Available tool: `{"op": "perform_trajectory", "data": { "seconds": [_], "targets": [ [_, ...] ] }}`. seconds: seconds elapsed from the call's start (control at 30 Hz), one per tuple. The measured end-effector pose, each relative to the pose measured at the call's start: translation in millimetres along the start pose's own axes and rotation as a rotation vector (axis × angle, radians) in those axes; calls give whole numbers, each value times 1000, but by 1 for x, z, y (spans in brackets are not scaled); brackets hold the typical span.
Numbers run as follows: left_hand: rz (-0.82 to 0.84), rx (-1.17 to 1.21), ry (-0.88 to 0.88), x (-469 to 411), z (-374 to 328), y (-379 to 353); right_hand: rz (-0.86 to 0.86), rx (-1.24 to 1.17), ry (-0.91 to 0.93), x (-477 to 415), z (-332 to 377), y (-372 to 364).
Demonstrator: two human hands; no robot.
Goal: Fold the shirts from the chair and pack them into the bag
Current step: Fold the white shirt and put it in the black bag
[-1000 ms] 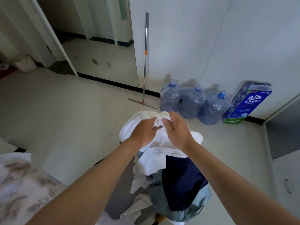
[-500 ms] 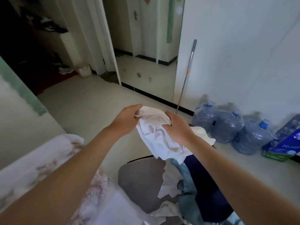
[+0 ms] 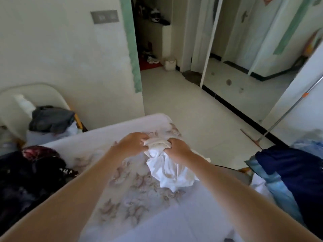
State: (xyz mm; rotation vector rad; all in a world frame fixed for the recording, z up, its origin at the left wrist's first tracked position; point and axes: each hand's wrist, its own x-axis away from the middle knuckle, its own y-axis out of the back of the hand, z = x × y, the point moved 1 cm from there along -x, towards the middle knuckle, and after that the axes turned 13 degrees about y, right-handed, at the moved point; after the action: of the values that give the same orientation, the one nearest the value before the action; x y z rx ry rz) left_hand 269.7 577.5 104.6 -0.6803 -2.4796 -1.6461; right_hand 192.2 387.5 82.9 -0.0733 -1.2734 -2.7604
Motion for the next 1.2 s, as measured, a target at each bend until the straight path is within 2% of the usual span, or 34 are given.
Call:
{"op": "perform_trajectory", "data": {
  "seconds": [0.13,0.27,0.43,0.53,0.63,0.73,0.8,0.87,0.93,1.03,1.1,1.13,1.2],
  "targets": [
    [87,43,94,14,81,-32,157,-122,-90,-12,20,-73],
    [80,52,92,17,109,-68,296,-182,-103,-12,12,-109],
    [119,-11,47,21,100,-116,339,-3,-71,-2,-36,-112],
    [196,-166,15,21,88,-145,353,220,-5,0,-70,-117],
    [190,-326,38,17,84,-167,377,478,120,-4,-86,-127],
    [126,-238,69,7,91,-168,375,701,218,-12,-93,-133],
    [60,-105,59,2,100,-156,289,669,265,-20,-93,-134],
    [-31,-3,48,-3,113,-134,141,435,246,-30,-86,-129],
    [-130,54,32,-6,131,-109,45,189,146,-41,-70,-120],
    [-203,58,51,-2,157,-73,-31,133,204,-48,-35,-113],
    [-117,-57,152,8,169,-57,26,67,223,-48,-9,-119],
    [8,-149,205,13,174,-53,134,13,198,-46,0,-126],
    [375,-282,299,27,184,-53,516,-78,113,-37,19,-143]
  ]
}}
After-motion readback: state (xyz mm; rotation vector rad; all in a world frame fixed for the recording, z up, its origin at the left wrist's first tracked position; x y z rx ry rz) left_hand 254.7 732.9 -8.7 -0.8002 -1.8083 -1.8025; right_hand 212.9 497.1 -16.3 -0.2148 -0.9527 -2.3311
